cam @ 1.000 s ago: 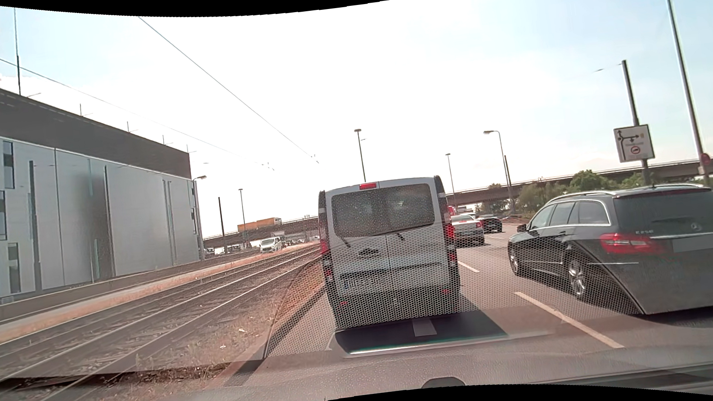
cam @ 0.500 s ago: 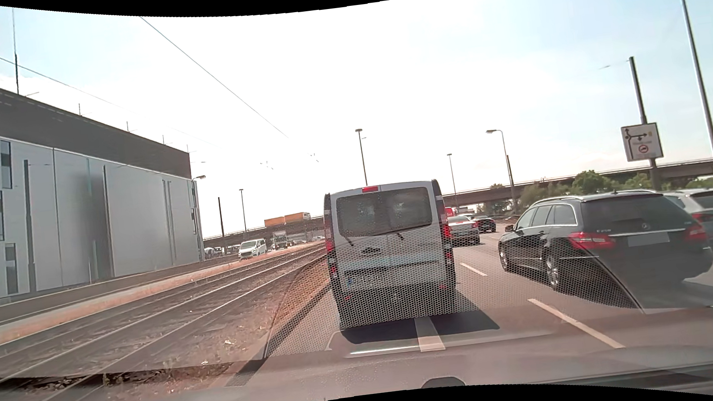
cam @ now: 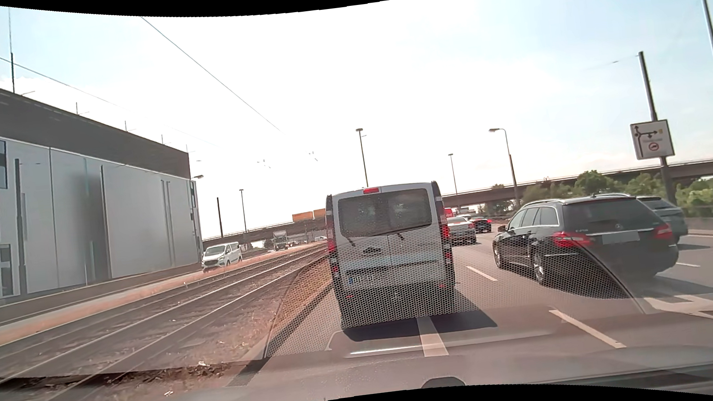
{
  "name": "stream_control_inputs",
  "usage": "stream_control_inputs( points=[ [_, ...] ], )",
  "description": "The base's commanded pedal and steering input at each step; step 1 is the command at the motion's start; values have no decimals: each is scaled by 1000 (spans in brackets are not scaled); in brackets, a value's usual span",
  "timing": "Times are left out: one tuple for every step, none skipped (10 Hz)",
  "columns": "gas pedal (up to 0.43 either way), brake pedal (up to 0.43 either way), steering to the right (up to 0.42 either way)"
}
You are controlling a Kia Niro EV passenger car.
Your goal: Follow the waypoints while adhering to traffic rules and regulations
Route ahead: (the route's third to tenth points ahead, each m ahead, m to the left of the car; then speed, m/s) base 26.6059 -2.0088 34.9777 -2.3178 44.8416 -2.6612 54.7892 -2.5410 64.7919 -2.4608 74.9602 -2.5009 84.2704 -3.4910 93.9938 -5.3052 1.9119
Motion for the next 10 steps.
stream_control_inputs(
  points=[
    [220, 0, -12],
    [220, 0, -9],
    [209, 0, -9],
    [98, 0, -9],
    [47, 0, -9],
    [28, 0, -9],
    [0, 0, -9],
    [0, 0, -9],
    [0, 0, -9],
    [0, 0, -8]
  ],
)
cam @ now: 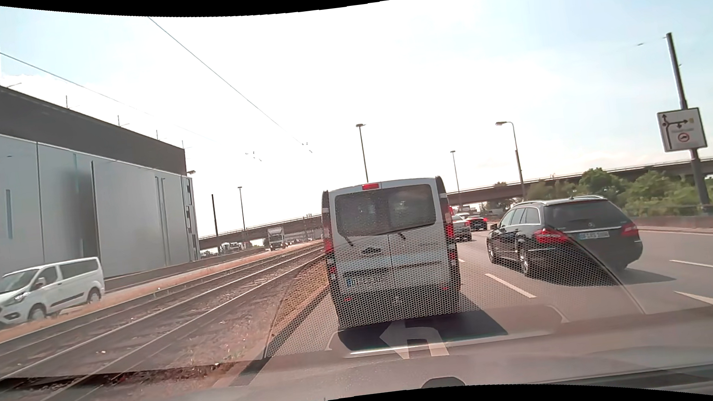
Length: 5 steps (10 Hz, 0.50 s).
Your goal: Follow the waypoints while adhering to traffic rules and regulations
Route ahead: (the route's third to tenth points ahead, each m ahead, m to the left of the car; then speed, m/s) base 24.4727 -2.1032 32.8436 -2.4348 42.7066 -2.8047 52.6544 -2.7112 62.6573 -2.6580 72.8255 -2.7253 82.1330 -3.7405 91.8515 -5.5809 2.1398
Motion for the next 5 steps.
stream_control_inputs(
  points=[
    [0, 0, -8],
    [0, 0, -8],
    [0, 0, -9],
    [0, 0, -9],
    [0, 0, -8]
  ],
)
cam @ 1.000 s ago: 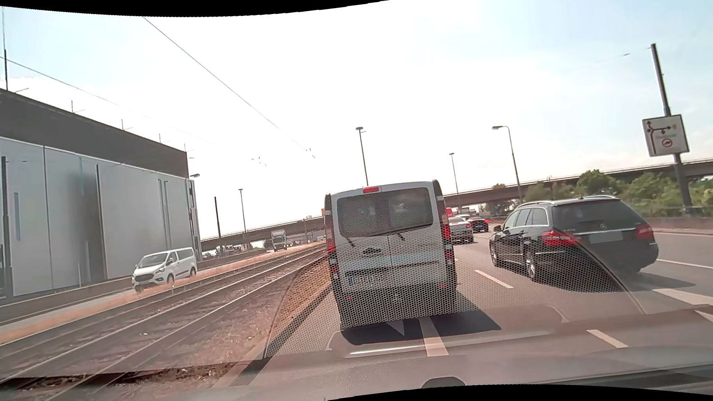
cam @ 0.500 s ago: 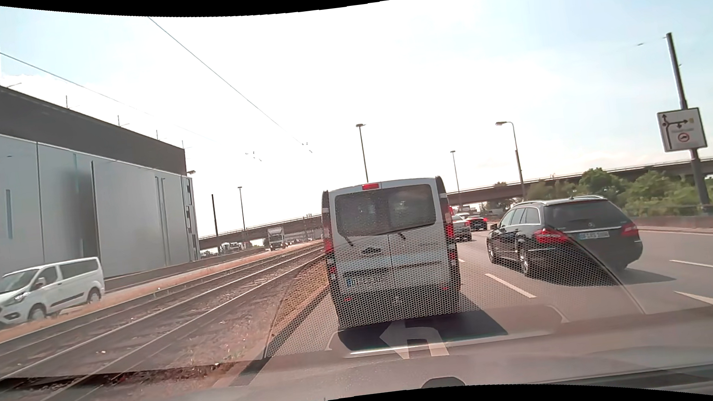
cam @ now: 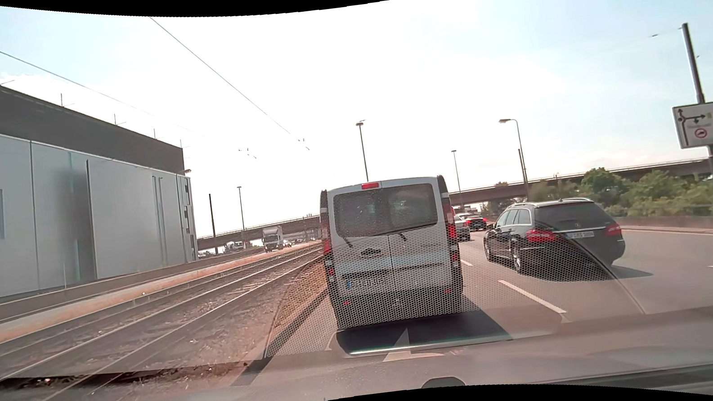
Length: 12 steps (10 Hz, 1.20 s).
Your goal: Follow the waypoints while adhering to traffic rules and regulations
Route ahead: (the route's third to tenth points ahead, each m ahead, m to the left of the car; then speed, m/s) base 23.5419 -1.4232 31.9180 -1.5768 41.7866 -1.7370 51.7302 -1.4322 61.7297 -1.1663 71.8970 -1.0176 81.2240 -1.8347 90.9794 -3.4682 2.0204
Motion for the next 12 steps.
stream_control_inputs(
  points=[
    [0, 0, -8],
    [0, 0, -8],
    [0, 0, -8],
    [20, 0, -8],
    [28, 0, -8],
    [39, 0, -7],
    [47, 0, -7],
    [47, 0, -7],
    [47, 0, -7],
    [47, 0, -7],
    [59, 0, -7],
    [59, 0, -7]
  ],
)
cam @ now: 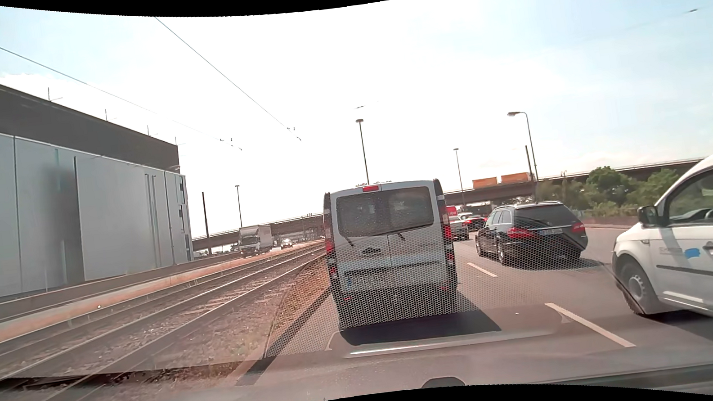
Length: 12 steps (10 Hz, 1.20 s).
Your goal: Follow the waypoints while adhering to traffic rules and regulations
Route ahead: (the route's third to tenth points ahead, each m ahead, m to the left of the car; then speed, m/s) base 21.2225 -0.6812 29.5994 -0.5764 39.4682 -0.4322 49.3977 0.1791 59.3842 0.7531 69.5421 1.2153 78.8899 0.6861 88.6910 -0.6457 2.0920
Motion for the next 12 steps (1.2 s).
stream_control_inputs(
  points=[
    [59, 0, -7],
    [59, 0, -7],
    [87, 0, -7],
    [98, 0, -4],
    [98, 0, -3],
    [98, 0, -2],
    [98, 0, -2],
    [98, 0, -2],
    [98, 0, -2],
    [98, 0, -2],
    [98, 0, -1],
    [98, 0, 0]
  ],
)
